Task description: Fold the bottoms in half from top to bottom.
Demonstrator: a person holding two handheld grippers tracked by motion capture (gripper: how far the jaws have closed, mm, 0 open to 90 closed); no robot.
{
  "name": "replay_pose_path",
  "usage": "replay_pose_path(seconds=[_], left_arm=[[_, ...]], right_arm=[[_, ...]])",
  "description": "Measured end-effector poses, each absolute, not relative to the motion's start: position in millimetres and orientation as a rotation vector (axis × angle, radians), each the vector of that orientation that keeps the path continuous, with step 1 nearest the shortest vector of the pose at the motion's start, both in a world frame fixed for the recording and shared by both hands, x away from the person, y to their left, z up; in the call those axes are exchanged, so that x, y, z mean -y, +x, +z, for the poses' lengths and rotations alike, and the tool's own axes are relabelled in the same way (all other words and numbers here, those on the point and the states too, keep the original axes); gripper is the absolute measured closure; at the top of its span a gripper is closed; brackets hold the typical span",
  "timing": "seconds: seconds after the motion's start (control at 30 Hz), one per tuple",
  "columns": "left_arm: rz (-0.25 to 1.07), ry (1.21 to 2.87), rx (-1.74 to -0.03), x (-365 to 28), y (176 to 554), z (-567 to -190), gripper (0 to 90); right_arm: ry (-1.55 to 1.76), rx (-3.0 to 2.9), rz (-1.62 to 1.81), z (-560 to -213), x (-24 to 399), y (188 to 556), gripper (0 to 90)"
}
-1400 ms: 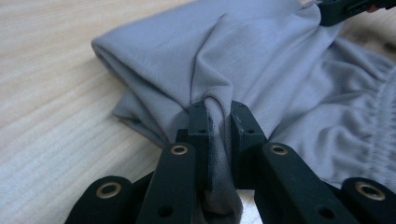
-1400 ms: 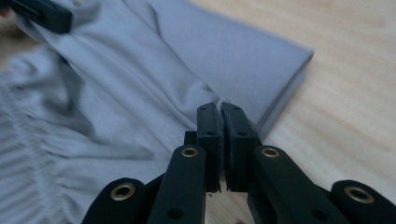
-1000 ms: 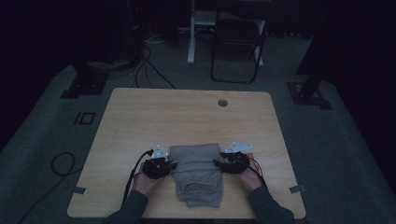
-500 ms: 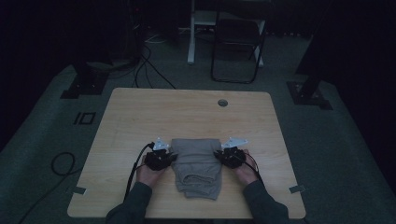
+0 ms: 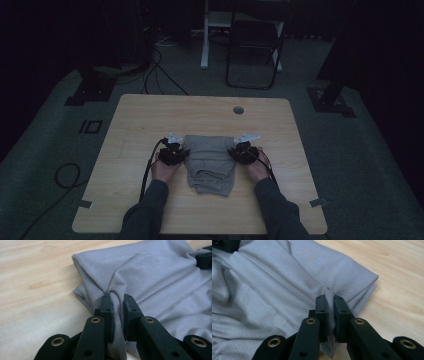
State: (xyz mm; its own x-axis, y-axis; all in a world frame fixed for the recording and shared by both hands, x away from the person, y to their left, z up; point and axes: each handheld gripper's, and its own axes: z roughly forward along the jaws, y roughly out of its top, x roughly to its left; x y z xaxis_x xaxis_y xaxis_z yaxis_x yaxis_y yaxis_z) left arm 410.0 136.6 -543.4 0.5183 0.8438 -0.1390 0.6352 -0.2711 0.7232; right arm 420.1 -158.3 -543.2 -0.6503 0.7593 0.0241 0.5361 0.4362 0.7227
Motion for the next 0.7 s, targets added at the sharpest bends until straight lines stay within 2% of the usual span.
replay_pose_path(seconds=[0.07, 0.2, 0.3, 0.4, 0.47, 0.6, 0.63, 0.67, 0.7], left_arm=[[0.352, 1.992, -1.232, -136, 416, -543, 80.7], [0.349, 1.988, -1.243, -135, 417, -542, 79.1], [0.345, 1.983, -1.227, -137, 415, -542, 77.1], [0.345, 1.978, -1.218, -138, 414, -540, 71.1], [0.353, 1.982, -1.203, -136, 415, -538, 68.1], [0.368, 1.99, -1.196, -133, 419, -537, 62.9], [0.37, 1.992, -1.199, -132, 420, -537, 63.8], [0.369, 1.989, -1.198, -131, 420, -538, 68.5], [0.372, 1.99, -1.19, -131, 420, -538, 73.6]], right_arm=[[1.12, -2.378, 1.023, -543, 157, 426, 81.6], [1.107, -2.353, 1.001, -541, 155, 428, 70.5], [1.051, -2.35, 0.997, -540, 155, 420, 71.4], [1.0, -2.349, 0.998, -538, 154, 414, 78.3], [0.986, -2.33, 1.006, -535, 153, 415, 77.6], [1.037, -2.349, 1.015, -534, 152, 423, 63.5], [1.066, -2.372, 1.018, -537, 152, 427, 62.3], [1.085, -2.377, 1.005, -539, 152, 430, 63.2], [1.095, -2.382, 1.003, -542, 153, 432, 70.8]])
